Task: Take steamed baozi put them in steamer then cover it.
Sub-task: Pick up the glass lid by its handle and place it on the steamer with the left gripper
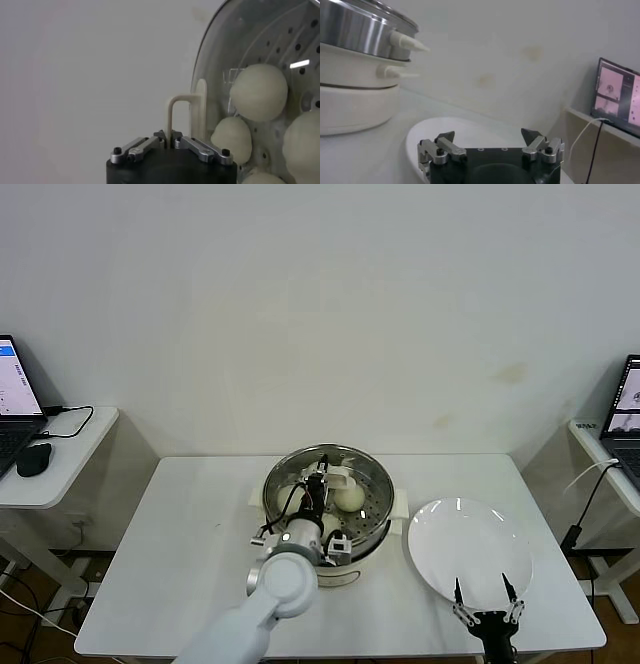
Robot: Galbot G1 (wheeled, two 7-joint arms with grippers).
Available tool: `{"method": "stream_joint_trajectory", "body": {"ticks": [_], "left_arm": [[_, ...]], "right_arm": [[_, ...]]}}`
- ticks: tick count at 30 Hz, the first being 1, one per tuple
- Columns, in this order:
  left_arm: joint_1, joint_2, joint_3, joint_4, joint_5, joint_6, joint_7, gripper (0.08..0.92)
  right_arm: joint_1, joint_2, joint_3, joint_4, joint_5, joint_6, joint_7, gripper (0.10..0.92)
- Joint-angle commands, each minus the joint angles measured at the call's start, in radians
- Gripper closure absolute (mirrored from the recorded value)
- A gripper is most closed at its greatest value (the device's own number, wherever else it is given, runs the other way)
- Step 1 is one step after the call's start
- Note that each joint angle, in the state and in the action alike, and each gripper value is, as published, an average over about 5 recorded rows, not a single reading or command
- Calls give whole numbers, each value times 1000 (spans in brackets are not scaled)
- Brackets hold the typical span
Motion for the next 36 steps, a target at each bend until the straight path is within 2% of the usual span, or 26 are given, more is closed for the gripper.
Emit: {"method": "stream_joint_trajectory", "body": {"ticks": [1, 11, 14, 19, 24, 28, 32, 36], "left_arm": [[7, -16, 2, 4, 14, 0, 2, 861], [30, -22, -7, -8, 29, -13, -4, 861], [42, -16, -12, -27, 27, -10, -4, 835], [87, 10, -20, -93, 12, -8, -6, 700], [181, 57, -39, -195, -38, -12, -35, 561], [279, 111, -87, -310, -181, -31, -125, 440], [405, 145, -205, -429, -463, -103, -277, 328], [577, 141, -371, -485, -971, -326, -491, 223]], "right_arm": [[0, 1, -4, -3, -5, 2, 1, 203], [0, 1, -8, -5, -7, 4, 1, 203], [1, 1, -12, -6, -9, 3, 1, 203], [1, 1, -17, -7, -12, 1, 0, 203], [-1, 1, -20, -9, -15, 1, 1, 203], [-4, -1, -23, -10, -16, 2, 0, 203], [-11, -12, -26, -11, -9, 5, -1, 203], [-18, -28, -36, -8, 5, 9, -4, 203]]}}
